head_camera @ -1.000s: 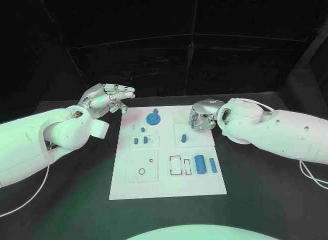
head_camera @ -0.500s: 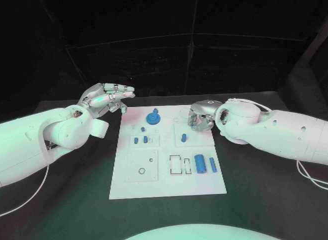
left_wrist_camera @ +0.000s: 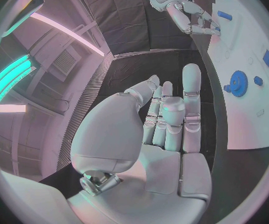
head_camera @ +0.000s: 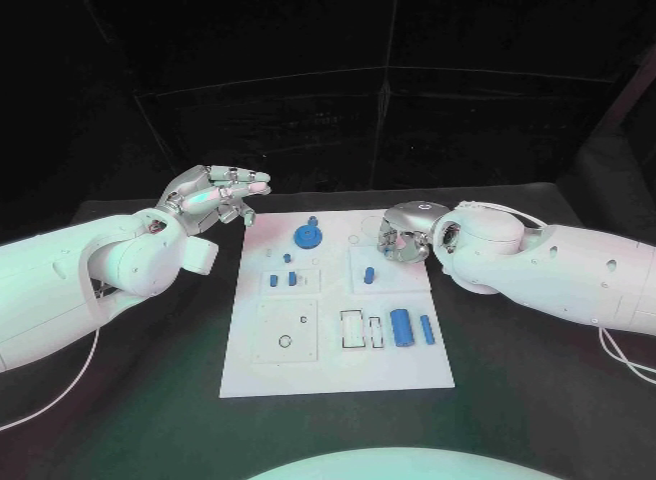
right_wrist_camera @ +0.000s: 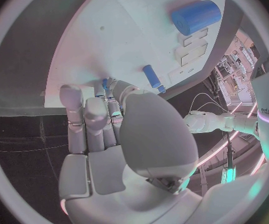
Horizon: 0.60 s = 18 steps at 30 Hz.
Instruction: Assemble the parts on the task board
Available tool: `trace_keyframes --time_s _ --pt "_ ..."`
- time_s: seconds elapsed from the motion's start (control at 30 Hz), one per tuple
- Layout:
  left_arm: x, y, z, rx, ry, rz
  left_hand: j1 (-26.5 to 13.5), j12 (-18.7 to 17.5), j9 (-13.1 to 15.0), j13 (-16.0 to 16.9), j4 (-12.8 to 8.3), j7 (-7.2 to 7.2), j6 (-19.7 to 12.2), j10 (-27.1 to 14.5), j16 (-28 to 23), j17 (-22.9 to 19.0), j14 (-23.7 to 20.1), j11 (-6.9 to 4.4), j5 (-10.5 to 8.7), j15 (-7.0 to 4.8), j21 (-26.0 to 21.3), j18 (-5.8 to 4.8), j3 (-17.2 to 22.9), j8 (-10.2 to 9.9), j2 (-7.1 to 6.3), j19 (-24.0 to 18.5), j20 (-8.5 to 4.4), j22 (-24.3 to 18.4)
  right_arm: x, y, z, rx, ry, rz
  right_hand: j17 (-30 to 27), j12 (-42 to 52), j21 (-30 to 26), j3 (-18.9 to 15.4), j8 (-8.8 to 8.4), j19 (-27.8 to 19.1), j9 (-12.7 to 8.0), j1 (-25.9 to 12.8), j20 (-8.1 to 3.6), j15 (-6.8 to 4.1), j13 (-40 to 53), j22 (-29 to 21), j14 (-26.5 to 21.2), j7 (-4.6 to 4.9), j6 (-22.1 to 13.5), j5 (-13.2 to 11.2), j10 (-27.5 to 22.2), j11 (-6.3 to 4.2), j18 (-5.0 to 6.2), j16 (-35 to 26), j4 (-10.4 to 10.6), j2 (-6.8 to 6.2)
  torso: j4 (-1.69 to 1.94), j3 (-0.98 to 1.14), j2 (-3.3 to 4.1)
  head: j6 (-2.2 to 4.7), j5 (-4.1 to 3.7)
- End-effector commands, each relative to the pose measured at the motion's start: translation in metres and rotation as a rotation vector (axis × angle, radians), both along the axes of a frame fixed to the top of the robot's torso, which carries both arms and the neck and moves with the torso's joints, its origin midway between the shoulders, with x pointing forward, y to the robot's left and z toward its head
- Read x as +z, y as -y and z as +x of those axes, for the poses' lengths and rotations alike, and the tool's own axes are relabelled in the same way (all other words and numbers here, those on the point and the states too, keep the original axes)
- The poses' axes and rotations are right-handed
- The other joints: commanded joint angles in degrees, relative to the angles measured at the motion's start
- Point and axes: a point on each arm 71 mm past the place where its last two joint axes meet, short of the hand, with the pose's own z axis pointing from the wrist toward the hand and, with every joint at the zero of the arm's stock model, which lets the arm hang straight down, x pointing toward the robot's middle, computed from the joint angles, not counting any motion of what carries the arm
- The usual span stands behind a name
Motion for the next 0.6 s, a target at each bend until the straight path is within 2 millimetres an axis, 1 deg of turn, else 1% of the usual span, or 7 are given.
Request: trace_keyframes --time_s 0.03,0.17,0.27,0.33,0.5,0.53,0.6 --pt "0.001 -0.001 0.000 -0.007 0.003 -0.010 0.09 0.31 -0.08 -0.10 -0.36 -0.04 -0.27 -0.34 -0.16 -0.04 -0.33 0.13 0.01 0.14 -0.33 0.72 0.08 0.36 0.25 -0.57 0.02 -0.08 0.002 0.001 -0.003 -0.015 0.033 0.013 0.12 -0.11 0.43 0.37 -0.11 0.53 0.09 -0.43 0.02 -0.38 0.11 0.28 0.75 -0.03 0.47 -0.24 0.50 -0.07 -0.58 0.30 -0.04 0.01 -0.05 -0.05 -0.04 0.15 -0.03" --pt "0.001 -0.002 0.001 -0.005 0.002 -0.009 0.15 0.32 -0.10 -0.11 -0.41 -0.01 -0.34 -0.39 -0.19 -0.10 -0.36 0.16 0.02 0.15 -0.35 0.72 0.11 0.36 0.27 -0.57 0.03 -0.09 0.007 0.002 -0.007 -0.017 0.057 0.035 0.32 -0.21 0.84 1.13 -0.25 0.70 0.08 -0.66 0.01 -0.40 0.12 0.88 0.76 -0.03 0.58 -0.23 0.64 -0.08 -0.66 0.58 -0.51 -0.32 0.01 -0.06 -0.08 0.25 0.00" --pt "0.001 -0.003 0.001 -0.003 0.008 0.002 0.24 0.33 -0.11 -0.13 -0.46 0.01 -0.39 -0.44 -0.17 -0.09 -0.36 0.17 0.04 0.16 -0.37 0.72 0.20 0.37 0.36 -0.57 0.03 -0.10 0.010 0.004 -0.011 -0.019 0.062 0.055 0.35 -0.28 1.04 1.59 -0.32 0.76 0.08 -0.77 0.00 -0.40 0.13 1.15 0.75 -0.02 0.66 -0.20 0.71 -0.08 -0.70 0.68 -0.76 -0.45 -0.05 -0.05 -0.03 0.36 0.47" --pt "0.001 -0.003 0.001 -0.004 0.011 0.009 0.31 0.35 -0.12 -0.14 -0.49 0.02 -0.41 -0.47 -0.16 -0.08 -0.36 0.17 0.05 0.16 -0.38 0.72 0.26 0.39 0.45 -0.57 0.04 -0.11 0.014 0.006 -0.012 -0.022 0.063 0.069 0.39 -0.32 1.16 1.90 -0.37 0.79 0.07 -0.85 0.00 -0.40 0.13 1.31 0.74 -0.01 0.70 -0.14 0.74 -0.07 -0.72 0.75 -0.92 -0.53 -0.08 -0.05 -0.04 0.44 0.56" --pt "0.001 -0.004 0.001 -0.004 0.016 0.017 0.31 0.35 -0.12 -0.14 -0.49 0.02 -0.41 -0.47 -0.16 -0.08 -0.36 0.17 0.05 0.16 -0.38 0.72 0.26 0.39 0.45 -0.57 0.04 -0.11 0.025 0.007 -0.017 -0.026 0.056 0.125 0.50 -0.43 1.43 2.69 -0.51 0.81 0.07 -1.10 0.00 -0.38 0.13 1.60 0.72 0.03 0.80 0.29 0.84 -0.04 -0.75 0.96 -1.36 -0.77 -0.08 -0.17 -0.15 0.49 0.79" --pt "0.001 -0.004 0.001 -0.004 0.017 0.017 0.31 0.35 -0.12 -0.14 -0.49 0.02 -0.41 -0.47 -0.16 -0.08 -0.36 0.17 0.05 0.16 -0.38 0.72 0.26 0.39 0.45 -0.57 0.04 -0.11 0.026 0.007 -0.018 -0.025 0.057 0.130 0.50 -0.43 1.43 2.69 -0.51 0.81 0.07 -1.10 0.00 -0.38 0.13 1.60 0.72 0.03 0.80 0.29 0.84 -0.04 -0.75 0.96 -1.36 -0.77 -0.08 -0.13 -0.09 0.54 0.83" --pt "0.001 -0.004 0.002 -0.002 0.018 0.019 0.31 0.35 -0.12 -0.14 -0.49 0.02 -0.41 -0.47 -0.16 -0.08 -0.36 0.17 0.05 0.16 -0.38 0.72 0.26 0.39 0.45 -0.57 0.04 -0.11 0.032 0.006 -0.020 -0.020 0.063 0.153 0.46 -0.49 1.50 2.93 -0.58 0.80 0.06 -1.21 0.01 -0.37 0.13 1.68 0.70 0.06 0.80 0.43 0.83 -0.02 -0.76 0.97 -1.51 -0.87 -0.11 -0.17 -0.18 0.65 0.98"
